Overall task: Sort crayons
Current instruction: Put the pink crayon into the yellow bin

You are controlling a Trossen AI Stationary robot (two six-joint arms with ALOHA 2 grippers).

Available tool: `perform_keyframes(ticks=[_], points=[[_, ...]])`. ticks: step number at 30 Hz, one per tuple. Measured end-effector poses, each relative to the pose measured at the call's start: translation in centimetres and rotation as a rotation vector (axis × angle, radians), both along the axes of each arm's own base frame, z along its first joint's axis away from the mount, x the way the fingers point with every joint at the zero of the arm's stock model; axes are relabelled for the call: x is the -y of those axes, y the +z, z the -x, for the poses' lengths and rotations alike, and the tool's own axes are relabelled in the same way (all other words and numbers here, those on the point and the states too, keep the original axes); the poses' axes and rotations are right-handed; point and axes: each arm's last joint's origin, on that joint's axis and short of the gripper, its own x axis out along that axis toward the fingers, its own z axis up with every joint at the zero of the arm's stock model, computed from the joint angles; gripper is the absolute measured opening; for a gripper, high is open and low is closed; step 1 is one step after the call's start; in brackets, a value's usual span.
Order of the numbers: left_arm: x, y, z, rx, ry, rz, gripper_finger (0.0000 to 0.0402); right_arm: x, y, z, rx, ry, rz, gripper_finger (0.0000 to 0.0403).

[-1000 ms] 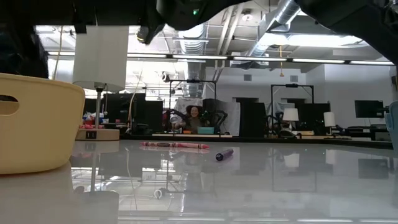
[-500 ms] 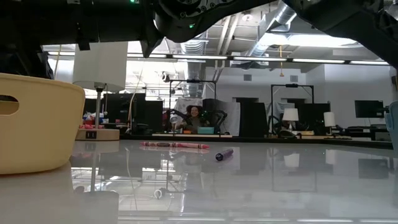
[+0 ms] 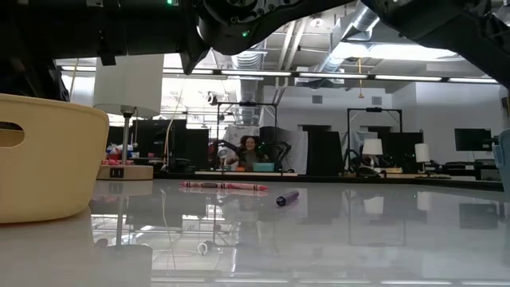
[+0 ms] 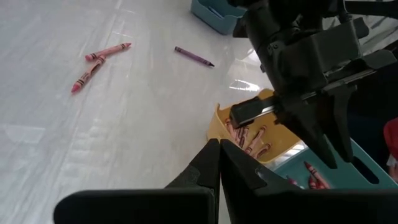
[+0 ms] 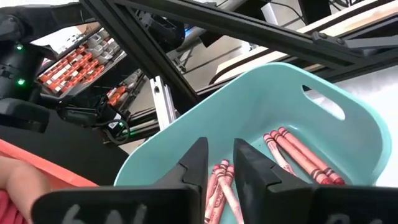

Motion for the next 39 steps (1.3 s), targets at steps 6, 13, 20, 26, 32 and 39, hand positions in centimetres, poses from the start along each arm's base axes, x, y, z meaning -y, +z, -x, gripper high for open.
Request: perform_keyframes(ticks=[6, 13, 20, 26, 32, 39], points=[[0.0, 0.0, 0.0, 0.0, 0.0, 0.0, 0.0, 0.1, 0.3, 0.1, 0.02, 0.026, 0.034, 0.0087], [0.0, 0.0, 0.0, 0.0, 0.001, 0.0, 0.0, 1.0, 5.1, 1.6, 0.004, 0.076, 0.187, 0.0087], [0.0, 0.0, 0.0, 0.0, 0.0, 0.0, 0.0, 4.4, 7.5, 4.8, -0.358, -0.171, 0.474, 0.0087], [0.0, 0.0, 0.0, 0.0, 0.001, -0.001, 0.0, 7.9, 8.0, 8.0, -0.684, -0.434, 0.717, 0.0087], [0.0, 0.0, 0.0, 0.0, 0.001, -0.001, 0.0, 12.7, 6.7, 9.9, -0.978, -0.539, 0.859, 0.0089], [0.0, 0.0, 0.0, 0.0, 0.001, -0.001, 0.0, 17.8, 4.5, 10.4, -1.139, -0.507, 0.837, 0.0127]])
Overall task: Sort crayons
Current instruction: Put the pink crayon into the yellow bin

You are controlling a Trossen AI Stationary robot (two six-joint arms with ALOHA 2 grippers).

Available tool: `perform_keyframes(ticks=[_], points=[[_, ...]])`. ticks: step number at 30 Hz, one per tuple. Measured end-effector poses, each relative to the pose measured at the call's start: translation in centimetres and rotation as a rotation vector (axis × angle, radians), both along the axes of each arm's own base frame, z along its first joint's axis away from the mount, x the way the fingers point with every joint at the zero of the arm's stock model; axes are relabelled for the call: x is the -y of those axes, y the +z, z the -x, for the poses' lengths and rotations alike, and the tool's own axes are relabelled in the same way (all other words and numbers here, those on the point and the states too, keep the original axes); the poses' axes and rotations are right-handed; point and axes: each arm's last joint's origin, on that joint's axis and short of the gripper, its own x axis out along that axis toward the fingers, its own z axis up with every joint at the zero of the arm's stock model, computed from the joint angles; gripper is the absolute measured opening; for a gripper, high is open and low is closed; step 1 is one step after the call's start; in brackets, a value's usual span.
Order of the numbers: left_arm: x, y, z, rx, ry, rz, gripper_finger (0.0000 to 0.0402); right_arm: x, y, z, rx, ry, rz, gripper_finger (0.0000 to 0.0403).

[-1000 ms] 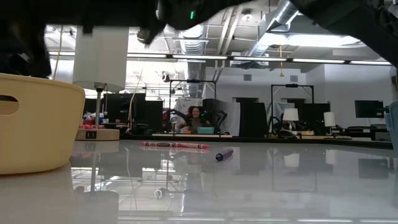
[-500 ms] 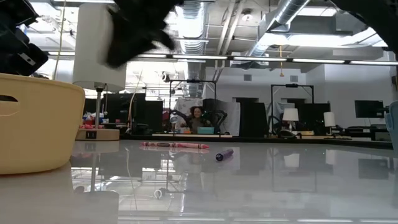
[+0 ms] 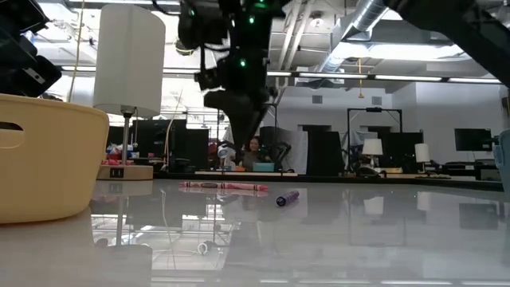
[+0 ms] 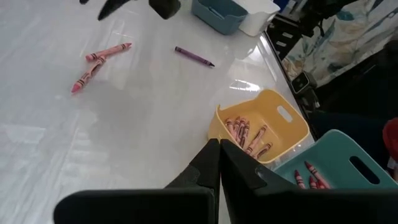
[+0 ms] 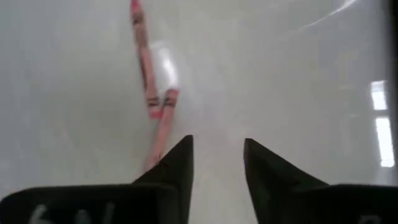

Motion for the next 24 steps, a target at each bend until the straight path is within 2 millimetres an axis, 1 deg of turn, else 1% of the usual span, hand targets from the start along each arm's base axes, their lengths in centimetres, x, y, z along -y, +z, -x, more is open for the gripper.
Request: perform_keyframes(ticks=[4, 7, 10, 13, 15, 20, 24], points=[[0.0, 0.0, 0.0, 0.0, 0.0, 0.0, 0.0, 2.0, -1.7, 0.0, -0.018, 0.012, -0.141, 0.0172], [0.0, 0.0, 0.0, 0.0, 0.0, 0.0, 0.0, 2.9, -2.8, 0.1, -0.026, -0.009, -0.145, 0.0201], [0.0, 0.0, 0.0, 0.0, -0.001, 0.0, 0.0, 3.2, -3.5, 0.3, -0.032, -0.015, -0.148, 0.0218], [0.0, 0.0, 0.0, 0.0, -0.001, 0.0, 0.0, 3.0, -4.7, 0.4, -0.053, -0.005, -0.173, 0.0223], [0.0, 0.0, 0.0, 0.0, -0.001, 0.0, 0.0, 2.6, -5.1, 0.5, -0.07, 0.007, -0.172, 0.0223], [0.0, 0.0, 0.0, 0.0, 0.0, 0.0, 0.0, 1.9, -5.4, 0.8, -0.1, 0.031, -0.171, 0.0222], [0.0, 0.0, 0.0, 0.0, 0.0, 0.0, 0.0, 1.9, -5.3, 1.0, -0.119, 0.041, -0.168, 0.0221]])
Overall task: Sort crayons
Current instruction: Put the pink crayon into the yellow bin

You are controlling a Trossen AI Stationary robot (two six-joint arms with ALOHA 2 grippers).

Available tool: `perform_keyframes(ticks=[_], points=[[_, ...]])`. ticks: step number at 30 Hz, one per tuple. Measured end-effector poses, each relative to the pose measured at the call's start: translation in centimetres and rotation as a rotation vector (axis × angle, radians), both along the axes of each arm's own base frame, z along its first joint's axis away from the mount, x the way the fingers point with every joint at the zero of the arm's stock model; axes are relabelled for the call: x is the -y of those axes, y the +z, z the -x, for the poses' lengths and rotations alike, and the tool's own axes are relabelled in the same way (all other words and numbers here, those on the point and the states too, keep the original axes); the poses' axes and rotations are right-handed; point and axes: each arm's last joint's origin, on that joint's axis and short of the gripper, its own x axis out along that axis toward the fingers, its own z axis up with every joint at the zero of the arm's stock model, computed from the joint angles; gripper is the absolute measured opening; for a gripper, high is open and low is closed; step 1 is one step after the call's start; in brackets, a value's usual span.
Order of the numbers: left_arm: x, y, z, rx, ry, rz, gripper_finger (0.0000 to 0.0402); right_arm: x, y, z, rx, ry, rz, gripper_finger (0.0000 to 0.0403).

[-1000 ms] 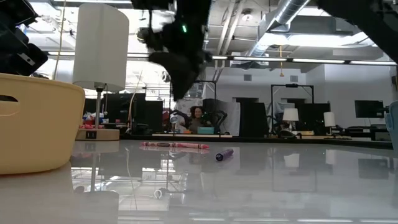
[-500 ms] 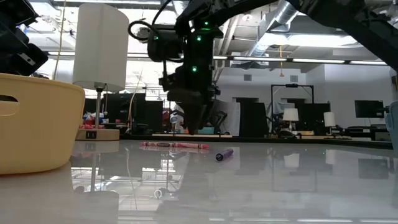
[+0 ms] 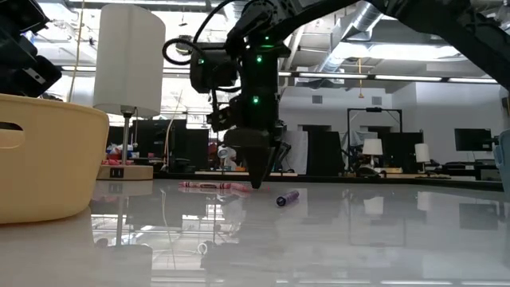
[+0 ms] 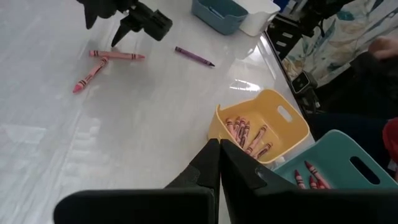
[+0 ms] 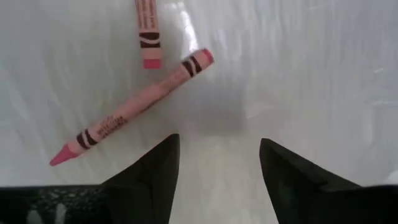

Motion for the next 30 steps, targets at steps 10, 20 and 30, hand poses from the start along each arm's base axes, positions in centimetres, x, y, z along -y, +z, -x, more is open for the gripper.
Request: perform_keyframes(ticks=[10, 20, 30], points=[[0.0, 0.0, 0.0, 0.0, 0.0, 0.0, 0.0, -1.6, 0.9, -0.5, 0.121, -0.138, -0.051, 0.0221], [0.0, 0.0, 0.0, 0.0, 0.0, 0.0, 0.0, -3.1, 0.9, -0.8, 0.166, -0.163, -0.049, 0.0221], [0.0, 0.0, 0.0, 0.0, 0.0, 0.0, 0.0, -3.0, 0.6, -1.5, 0.245, -0.205, -0.097, 0.0221]])
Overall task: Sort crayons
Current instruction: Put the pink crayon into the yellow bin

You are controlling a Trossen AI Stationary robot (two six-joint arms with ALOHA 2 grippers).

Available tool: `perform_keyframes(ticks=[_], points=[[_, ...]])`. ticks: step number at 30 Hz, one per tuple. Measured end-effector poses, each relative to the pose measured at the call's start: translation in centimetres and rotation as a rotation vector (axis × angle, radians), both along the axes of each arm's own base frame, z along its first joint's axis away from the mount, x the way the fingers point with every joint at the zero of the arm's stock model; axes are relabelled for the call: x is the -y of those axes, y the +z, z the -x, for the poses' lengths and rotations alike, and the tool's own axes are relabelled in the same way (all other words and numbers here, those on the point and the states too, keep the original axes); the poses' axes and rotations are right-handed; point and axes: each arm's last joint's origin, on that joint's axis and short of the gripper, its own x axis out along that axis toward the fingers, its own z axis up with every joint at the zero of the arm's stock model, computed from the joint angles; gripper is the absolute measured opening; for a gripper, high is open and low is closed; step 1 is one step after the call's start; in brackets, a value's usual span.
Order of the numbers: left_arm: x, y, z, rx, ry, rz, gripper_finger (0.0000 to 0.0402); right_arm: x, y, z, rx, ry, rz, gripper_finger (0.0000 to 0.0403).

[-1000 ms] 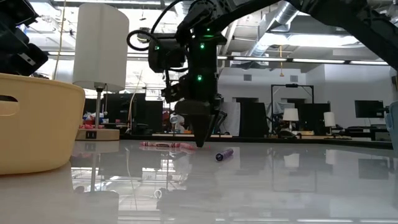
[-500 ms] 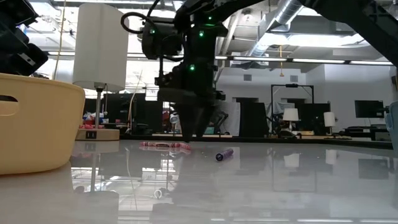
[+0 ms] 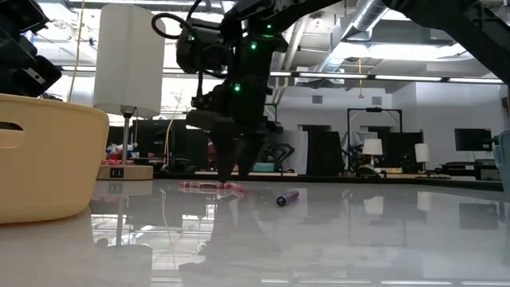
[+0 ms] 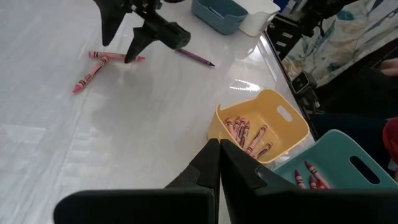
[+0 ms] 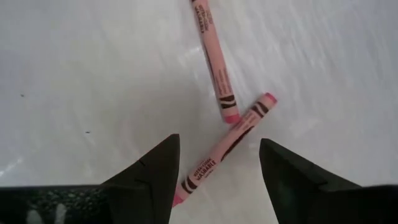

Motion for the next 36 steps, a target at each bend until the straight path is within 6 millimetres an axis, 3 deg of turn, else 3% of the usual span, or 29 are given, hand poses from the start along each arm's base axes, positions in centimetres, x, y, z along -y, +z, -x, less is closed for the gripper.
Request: perform_keyframes(ticks=[9, 23, 30, 36], points=[[0.0, 0.0, 0.0, 0.0, -0.002, 0.001, 0.0, 0.3, -2.7, 0.8, -0.026, -0.044, -0.054, 0.02], [0.0, 0.0, 0.0, 0.0, 0.0, 0.0, 0.0, -0.5, -3.2, 1.0, -0.044, -0.038, -0.055, 0.003], [0.0, 0.0, 0.0, 0.0, 0.0, 0.0, 0.0, -0.8, -2.0, 1.3, -0.016, -0.036, -0.046, 0.0006], [0.0, 0.0, 0.0, 0.0, 0.0, 0.0, 0.0, -1.7, 1.2, 2.2, 0.038, -0.021, -0.023, 0.0004]])
